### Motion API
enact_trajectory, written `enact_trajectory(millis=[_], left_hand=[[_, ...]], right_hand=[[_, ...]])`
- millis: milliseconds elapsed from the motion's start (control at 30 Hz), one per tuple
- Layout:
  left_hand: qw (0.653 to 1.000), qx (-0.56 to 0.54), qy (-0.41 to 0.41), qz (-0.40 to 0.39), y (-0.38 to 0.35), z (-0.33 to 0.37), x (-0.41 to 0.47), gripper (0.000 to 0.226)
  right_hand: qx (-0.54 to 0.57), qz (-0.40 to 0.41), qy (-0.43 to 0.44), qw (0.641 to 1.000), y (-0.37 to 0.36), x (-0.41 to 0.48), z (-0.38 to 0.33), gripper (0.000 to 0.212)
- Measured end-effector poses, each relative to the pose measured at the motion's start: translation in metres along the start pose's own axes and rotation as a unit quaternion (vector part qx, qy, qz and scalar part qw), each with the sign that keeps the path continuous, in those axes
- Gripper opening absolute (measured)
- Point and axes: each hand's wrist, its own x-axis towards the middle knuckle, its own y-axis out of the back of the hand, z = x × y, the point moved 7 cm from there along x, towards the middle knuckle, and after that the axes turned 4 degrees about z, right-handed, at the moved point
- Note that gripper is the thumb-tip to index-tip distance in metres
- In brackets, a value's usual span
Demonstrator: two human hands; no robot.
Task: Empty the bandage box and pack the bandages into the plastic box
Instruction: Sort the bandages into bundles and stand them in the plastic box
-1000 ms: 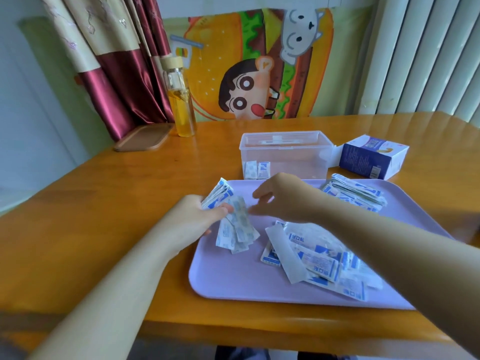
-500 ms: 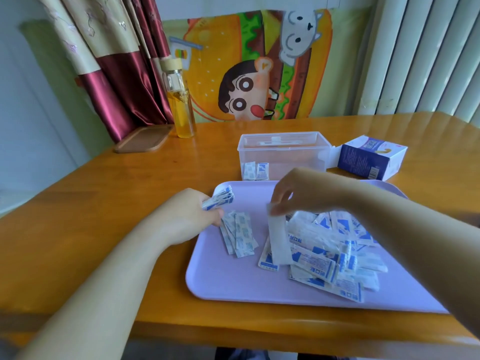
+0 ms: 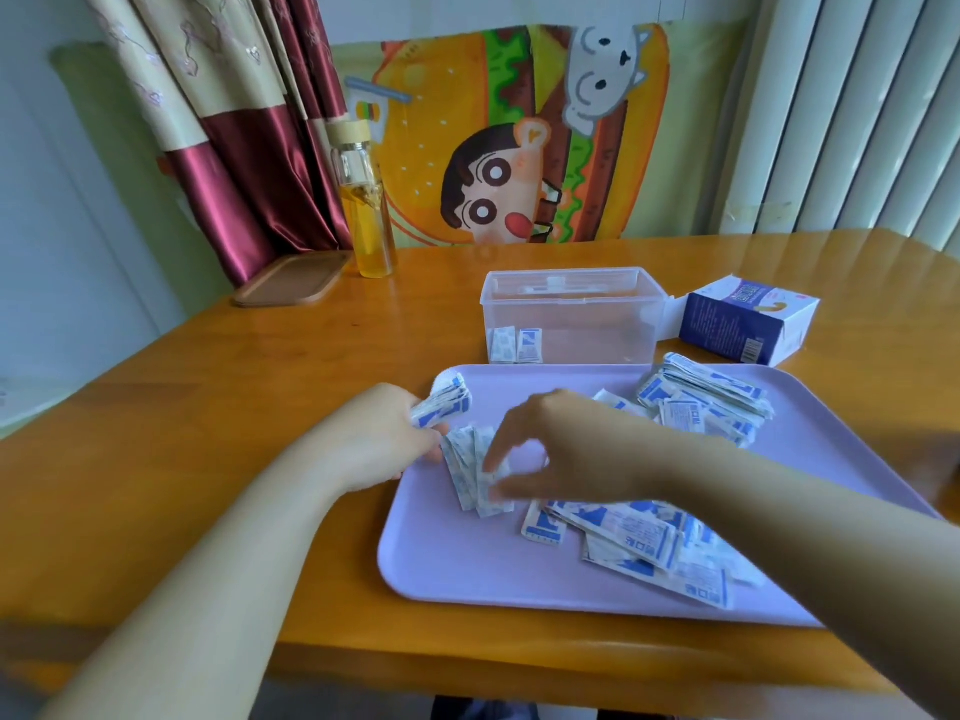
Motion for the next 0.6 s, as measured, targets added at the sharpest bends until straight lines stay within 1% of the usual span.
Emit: enact_trajectory(millis=[67, 133, 200, 267, 300, 367, 433, 533, 600], left_hand=[[1.0, 0.028, 0.0, -0.002, -0.003, 0.003, 0.002, 0.023], [0.999, 0.045, -0.003, 0.002, -0.006, 0.007, 0.005, 0.027], [0.999, 0.047, -0.008, 0.0, -0.008, 0.011, 0.008, 0.02], [1.0, 0.027, -0.008, -0.004, -0.01, 0.014, 0.011, 0.005], [1.0, 0.014, -0.006, -0.005, -0.011, 0.014, 0.013, 0.007], [1.0, -0.009, -0.004, -0.018, -0.015, 0.016, 0.018, 0.026], [0.999, -0.031, -0.01, -0.03, -0.019, 0.02, 0.022, 0.033], [0.997, -0.064, -0.008, -0.048, -0.025, 0.024, 0.027, 0.032], [0.996, -0.073, -0.005, -0.059, -0.028, 0.025, 0.029, 0.03]], right_hand=[[-0.001, 0.028, -0.021, 0.999, 0.012, 0.009, 0.013, 0.022], [-0.026, 0.011, -0.039, 0.999, 0.011, 0.019, 0.026, 0.031], [-0.046, -0.039, -0.05, 0.997, -0.002, 0.027, 0.035, 0.049], [-0.066, -0.072, -0.052, 0.994, -0.012, 0.034, 0.038, 0.064], [-0.069, -0.077, -0.051, 0.993, -0.014, 0.038, 0.039, 0.07], [-0.072, -0.088, -0.049, 0.992, -0.017, 0.045, 0.043, 0.077], [-0.078, -0.111, -0.054, 0.989, -0.02, 0.051, 0.047, 0.077], [-0.076, -0.152, -0.069, 0.983, -0.022, 0.054, 0.05, 0.063], [-0.073, -0.176, -0.087, 0.978, -0.022, 0.053, 0.052, 0.058]])
